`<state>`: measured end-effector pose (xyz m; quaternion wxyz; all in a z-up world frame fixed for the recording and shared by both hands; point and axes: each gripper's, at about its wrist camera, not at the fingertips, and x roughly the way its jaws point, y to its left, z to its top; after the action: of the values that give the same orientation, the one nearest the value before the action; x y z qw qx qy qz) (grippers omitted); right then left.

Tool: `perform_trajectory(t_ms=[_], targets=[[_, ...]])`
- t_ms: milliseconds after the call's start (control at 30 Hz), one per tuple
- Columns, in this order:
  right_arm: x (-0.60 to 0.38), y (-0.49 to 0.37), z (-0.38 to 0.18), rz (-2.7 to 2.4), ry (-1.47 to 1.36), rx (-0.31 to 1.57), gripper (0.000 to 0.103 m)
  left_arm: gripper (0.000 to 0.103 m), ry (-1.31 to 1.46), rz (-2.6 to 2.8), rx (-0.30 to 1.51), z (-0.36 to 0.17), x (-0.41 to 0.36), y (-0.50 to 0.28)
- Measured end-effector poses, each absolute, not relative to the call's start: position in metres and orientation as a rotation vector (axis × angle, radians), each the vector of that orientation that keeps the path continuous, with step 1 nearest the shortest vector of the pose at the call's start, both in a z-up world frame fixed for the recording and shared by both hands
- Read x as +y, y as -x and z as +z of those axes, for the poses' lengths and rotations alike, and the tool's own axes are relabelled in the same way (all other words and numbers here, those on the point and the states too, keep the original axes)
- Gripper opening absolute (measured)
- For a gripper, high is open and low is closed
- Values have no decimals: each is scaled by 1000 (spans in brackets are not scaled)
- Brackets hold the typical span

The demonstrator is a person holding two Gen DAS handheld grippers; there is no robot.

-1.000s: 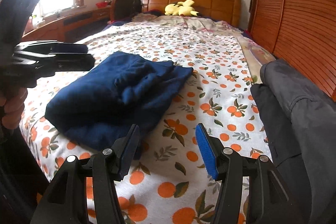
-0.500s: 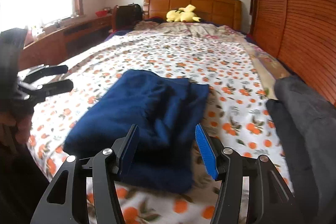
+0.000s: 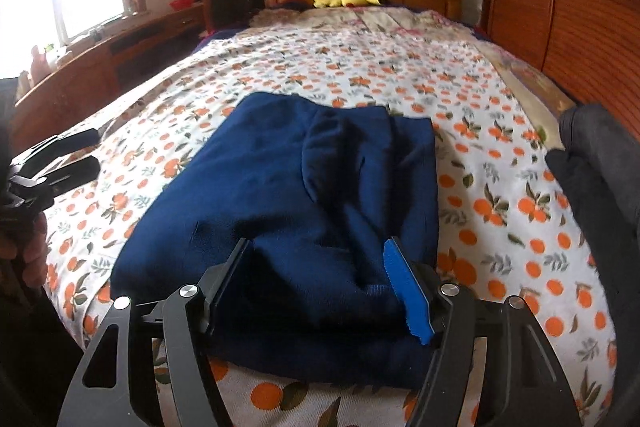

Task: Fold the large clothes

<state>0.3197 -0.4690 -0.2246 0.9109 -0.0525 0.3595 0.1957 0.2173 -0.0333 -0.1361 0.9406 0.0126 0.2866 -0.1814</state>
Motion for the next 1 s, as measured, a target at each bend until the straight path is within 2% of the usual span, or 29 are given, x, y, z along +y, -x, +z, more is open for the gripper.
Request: perform_trajectory(t_ms=[33, 67, 133, 167, 233, 333, 667, 867, 967, 1000], targets=[[-469, -320, -226, 402, 105, 745, 63, 100, -22, -372, 592, -138, -31, -218], [-470, -319, -227, 404, 100, 747, 58, 100, -22, -378, 599, -141, -29, -219], [-470, -318, -229, 406, 95, 749, 32, 100, -26, -376, 601, -144, -26, -219], [-469, -317, -229, 413, 94, 749, 27, 100, -22, -375, 603, -146, -23, -220], [-467, -314, -227, 421, 109, 738, 18, 100, -12, -381, 608, -148, -22, -223], [-463, -307, -216, 417, 136, 691, 14, 100, -5, -382, 614, -151, -20, -226], [-468, -277, -157, 365, 140, 532, 10, 100, 5, -405, 617, -155, -24, -229], [-497, -285, -192, 287, 100, 648, 12, 100, 2, -403, 622, -157, -24, -229], [-503, -289, -214, 295, 46, 722, 22, 100, 4, -397, 625, -159, -22, -232], [-504, -287, -215, 294, 30, 712, 31, 100, 3, -396, 630, -161, -23, -233]])
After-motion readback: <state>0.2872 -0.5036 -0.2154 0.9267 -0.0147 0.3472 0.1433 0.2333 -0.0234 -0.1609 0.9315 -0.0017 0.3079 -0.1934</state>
